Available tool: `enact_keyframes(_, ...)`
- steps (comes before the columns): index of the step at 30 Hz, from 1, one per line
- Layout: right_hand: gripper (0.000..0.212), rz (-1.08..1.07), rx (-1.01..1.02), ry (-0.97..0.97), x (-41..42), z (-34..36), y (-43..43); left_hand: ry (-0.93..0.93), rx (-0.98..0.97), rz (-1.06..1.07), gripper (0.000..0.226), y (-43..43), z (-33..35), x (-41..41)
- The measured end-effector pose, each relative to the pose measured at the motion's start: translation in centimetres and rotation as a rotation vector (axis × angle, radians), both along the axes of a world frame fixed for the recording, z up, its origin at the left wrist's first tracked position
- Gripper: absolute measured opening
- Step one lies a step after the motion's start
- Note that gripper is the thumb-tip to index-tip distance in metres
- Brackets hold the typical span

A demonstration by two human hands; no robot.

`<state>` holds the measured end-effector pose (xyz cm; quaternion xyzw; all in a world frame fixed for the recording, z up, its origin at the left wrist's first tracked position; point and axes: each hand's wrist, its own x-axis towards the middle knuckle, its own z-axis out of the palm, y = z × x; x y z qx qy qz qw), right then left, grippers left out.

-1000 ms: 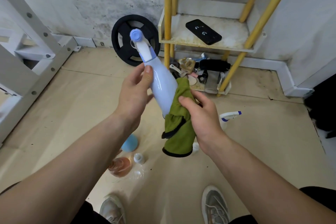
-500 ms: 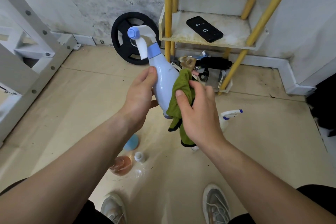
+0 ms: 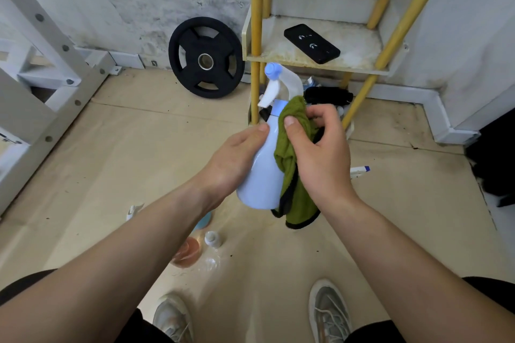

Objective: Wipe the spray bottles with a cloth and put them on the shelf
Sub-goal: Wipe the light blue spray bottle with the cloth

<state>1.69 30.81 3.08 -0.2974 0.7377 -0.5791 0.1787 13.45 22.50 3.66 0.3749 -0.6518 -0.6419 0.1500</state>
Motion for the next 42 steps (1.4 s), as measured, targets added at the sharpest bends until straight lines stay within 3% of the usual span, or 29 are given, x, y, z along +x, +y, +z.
enact_keyframes(6,0.019,0.093,0.061,0.418,1.1,-0.3,0.2,0.065,-0.02,0.144,0.034,0.6,-0.6,-0.8)
enact_keyframes(10,0.018,0.216,0.062,0.484,2.0,-1.3,0.7,0.035,-0.002,0.342,0.039,-0.4,-0.2,-0.5)
enact_keyframes(13,0.017,0.278,0.07,0.425,2.1,-2.0,0.9,0.047,0.064,0.48,0.041,-1.1,0.2,-0.3)
enact_keyframes(16,0.011,0.246,0.094,0.22,1.3,-2.0,0.7,0.052,0.102,0.5,0.04,-1.4,0.5,-0.2)
enact_keyframes(20,0.016,0.189,0.054,-0.151,-0.2,-1.2,0.2,0.07,0.218,0.395,0.038,-1.4,0.2,-0.1)
enact_keyframes(23,0.014,0.155,0.028,-0.176,-0.8,-0.6,-0.1,0.103,0.241,0.242,0.043,-1.0,-0.1,-0.1)
enact_keyframes(28,0.009,0.16,-0.015,0.203,-1.1,0.1,0.0,0.177,0.208,0.022,0.04,-1.0,-0.1,0.1)
enact_keyframes(30,0.012,0.184,-0.005,0.364,-0.8,0.3,0.2,0.207,0.213,0.029,0.036,-1.0,-0.1,0.2)
enact_keyframes(33,0.015,0.204,-0.013,0.442,-0.3,0.2,0.5,0.231,0.202,0.12,0.033,-1.1,0.1,0.1)
enact_keyframes(36,0.011,0.215,-0.034,0.272,-0.2,-0.3,0.5,0.252,0.209,0.201,0.041,-1.5,0.1,0.3)
enact_keyframes(42,0.018,0.196,-0.056,-0.554,-0.4,-1.0,0.3,0.281,0.302,0.254,0.043,-2.1,0.0,0.5)
